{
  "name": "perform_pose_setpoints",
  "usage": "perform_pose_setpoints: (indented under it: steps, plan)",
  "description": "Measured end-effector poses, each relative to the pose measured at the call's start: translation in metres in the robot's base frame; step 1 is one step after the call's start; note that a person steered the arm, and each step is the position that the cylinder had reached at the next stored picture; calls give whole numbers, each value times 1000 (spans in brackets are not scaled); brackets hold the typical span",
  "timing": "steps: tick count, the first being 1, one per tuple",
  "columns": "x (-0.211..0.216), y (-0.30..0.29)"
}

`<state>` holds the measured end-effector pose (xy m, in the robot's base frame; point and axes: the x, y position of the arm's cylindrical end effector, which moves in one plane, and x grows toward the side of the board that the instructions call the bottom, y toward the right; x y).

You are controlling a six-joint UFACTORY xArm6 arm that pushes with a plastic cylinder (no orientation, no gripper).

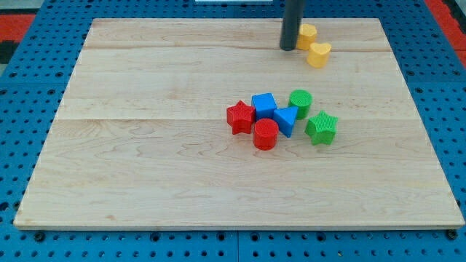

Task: Push the yellow heart towards the green star

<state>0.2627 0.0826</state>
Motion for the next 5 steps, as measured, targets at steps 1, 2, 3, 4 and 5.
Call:
perform_pose_setpoints:
  steps: [1, 2, 3, 4, 5]
  plan:
    - [4, 26]
    - [33, 72]
    - [24, 95]
    - [7, 101]
    - [24, 142]
